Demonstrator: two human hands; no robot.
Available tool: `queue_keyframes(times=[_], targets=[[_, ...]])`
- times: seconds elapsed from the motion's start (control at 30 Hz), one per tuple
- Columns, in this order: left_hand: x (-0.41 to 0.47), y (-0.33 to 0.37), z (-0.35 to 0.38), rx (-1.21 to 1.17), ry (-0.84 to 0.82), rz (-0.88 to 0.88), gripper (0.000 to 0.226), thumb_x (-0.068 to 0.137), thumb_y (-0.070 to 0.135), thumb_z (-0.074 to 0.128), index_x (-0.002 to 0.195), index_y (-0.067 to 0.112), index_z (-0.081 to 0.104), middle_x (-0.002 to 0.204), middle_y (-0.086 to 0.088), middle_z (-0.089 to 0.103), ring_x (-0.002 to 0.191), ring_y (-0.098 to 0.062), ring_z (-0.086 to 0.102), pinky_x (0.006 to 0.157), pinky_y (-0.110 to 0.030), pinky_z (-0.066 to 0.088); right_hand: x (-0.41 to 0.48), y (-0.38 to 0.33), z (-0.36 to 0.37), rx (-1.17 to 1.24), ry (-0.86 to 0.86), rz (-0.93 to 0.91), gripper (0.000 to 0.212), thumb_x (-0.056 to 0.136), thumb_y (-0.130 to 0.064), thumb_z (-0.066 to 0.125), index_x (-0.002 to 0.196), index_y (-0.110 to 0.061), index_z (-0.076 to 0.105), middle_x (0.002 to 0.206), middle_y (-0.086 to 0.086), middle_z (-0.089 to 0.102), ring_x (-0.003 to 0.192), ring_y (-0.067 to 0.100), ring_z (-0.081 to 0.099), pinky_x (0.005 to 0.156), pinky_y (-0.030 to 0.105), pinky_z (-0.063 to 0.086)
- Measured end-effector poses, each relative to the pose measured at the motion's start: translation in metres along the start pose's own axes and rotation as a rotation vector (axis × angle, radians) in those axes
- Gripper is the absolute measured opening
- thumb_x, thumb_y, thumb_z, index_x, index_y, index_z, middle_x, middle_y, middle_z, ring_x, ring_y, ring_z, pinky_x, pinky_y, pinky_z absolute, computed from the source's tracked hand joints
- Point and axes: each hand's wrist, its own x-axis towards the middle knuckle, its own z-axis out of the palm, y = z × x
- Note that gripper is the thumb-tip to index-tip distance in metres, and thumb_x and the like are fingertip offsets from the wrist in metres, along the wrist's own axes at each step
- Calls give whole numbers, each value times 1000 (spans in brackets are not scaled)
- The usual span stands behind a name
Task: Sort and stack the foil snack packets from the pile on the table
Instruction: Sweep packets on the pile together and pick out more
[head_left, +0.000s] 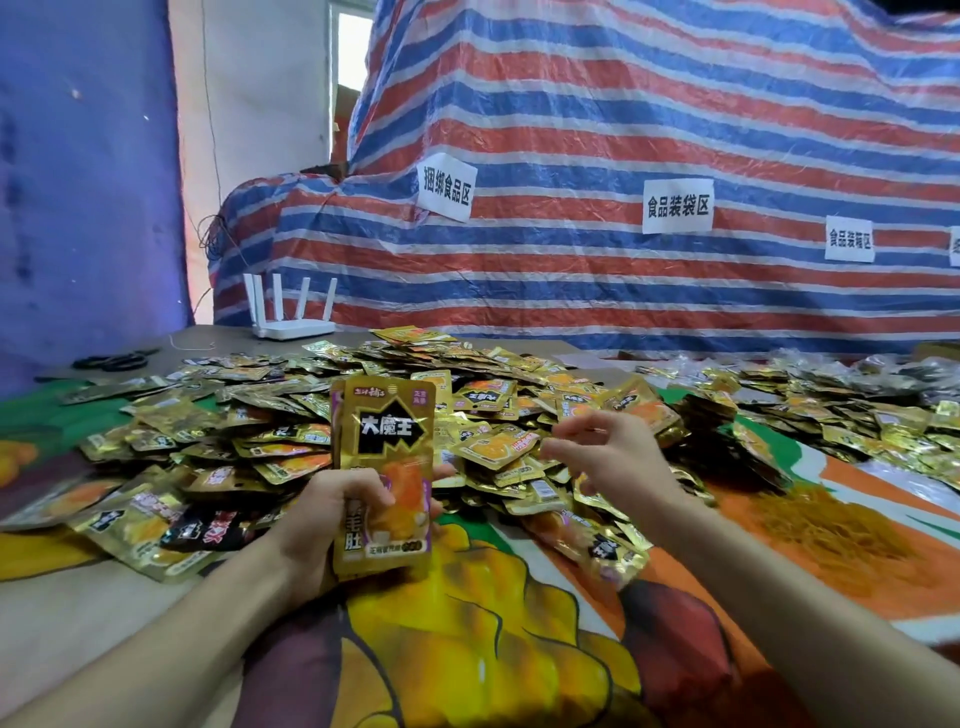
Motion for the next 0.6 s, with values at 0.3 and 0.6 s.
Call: queue_keyframes(times=[0.3,0.6], targets=[[-9,8,-2,-112,3,27,43,65,7,52,98,-1,78,101,-26,72,80,-34,73,71,-41,61,-2,-3,97,84,14,-184,12,85,-14,80,88,-17,69,85,0,74,81,12,71,75,29,58],[-10,7,-12,-237,-65,37,66,49,5,73,114,-8,70,103,-27,70,89,-40,70,76,-44,60,-4,6,84,124,-131,-133,18,98,-17,66,115,-20,68,101,2,73,96,13,70,71,20,56]])
